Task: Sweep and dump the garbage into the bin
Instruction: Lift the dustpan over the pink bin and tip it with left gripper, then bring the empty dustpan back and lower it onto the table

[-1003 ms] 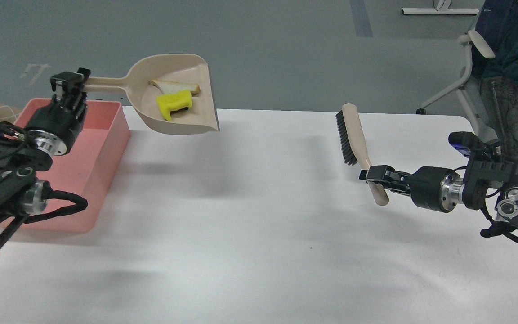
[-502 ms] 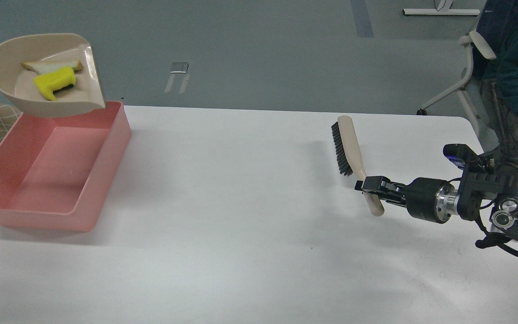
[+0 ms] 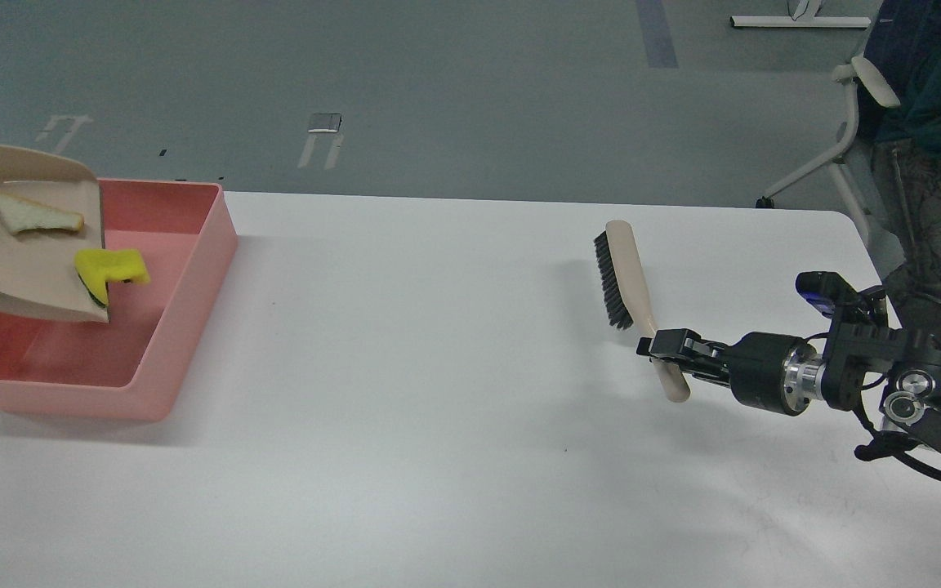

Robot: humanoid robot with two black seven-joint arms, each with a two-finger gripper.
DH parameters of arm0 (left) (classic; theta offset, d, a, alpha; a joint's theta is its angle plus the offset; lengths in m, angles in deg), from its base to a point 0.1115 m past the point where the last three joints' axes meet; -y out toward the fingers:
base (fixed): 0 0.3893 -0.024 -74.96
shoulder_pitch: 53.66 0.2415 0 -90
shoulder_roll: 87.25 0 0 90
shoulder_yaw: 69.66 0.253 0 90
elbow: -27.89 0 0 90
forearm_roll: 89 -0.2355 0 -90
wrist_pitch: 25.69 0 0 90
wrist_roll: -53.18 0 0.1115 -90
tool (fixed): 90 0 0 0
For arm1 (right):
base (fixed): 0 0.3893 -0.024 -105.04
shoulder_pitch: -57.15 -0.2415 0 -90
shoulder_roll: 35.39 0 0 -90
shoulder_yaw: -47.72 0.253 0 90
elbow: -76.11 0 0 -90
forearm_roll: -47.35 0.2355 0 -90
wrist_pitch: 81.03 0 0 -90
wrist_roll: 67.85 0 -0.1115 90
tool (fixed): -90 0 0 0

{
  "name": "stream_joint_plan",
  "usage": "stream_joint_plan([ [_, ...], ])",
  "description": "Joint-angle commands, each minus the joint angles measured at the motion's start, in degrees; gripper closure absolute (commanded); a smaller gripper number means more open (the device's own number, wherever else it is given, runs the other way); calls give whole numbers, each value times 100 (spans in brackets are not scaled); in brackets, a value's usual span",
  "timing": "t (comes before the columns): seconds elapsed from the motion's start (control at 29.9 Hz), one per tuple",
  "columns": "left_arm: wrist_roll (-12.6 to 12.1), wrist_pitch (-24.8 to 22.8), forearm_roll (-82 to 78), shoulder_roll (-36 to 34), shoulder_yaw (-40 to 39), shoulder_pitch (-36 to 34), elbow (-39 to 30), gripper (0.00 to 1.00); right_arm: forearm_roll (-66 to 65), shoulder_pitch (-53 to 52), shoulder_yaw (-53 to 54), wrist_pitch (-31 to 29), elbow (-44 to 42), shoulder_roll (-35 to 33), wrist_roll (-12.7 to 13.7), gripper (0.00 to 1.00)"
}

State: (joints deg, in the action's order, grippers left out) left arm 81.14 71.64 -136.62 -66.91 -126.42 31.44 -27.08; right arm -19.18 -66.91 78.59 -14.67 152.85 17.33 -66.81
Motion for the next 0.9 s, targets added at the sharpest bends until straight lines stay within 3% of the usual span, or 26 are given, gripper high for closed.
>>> stream_joint_plan([
  [0.0,4,444,-659,-188,24,-2,3,100,0,13,-11,0,0,37,10,92],
  [0.33,4,1394,-1942,-417,50,-11,-85,100,0,13,-2,0,8,81,10,91],
  [0.57,4,1324,-1558,-794,-82,-309,-93,100,0,5,-2,-9,35,19,10,91],
  [0.7,4,772,-1083,-970,-55,-845,-50,100,0,40,-37,-35,61,2,10,91],
  [0.87,4,-722,-248,-1129,-55,-2058,-50,100,-18,40,-11,-35,70,-7,1,91],
])
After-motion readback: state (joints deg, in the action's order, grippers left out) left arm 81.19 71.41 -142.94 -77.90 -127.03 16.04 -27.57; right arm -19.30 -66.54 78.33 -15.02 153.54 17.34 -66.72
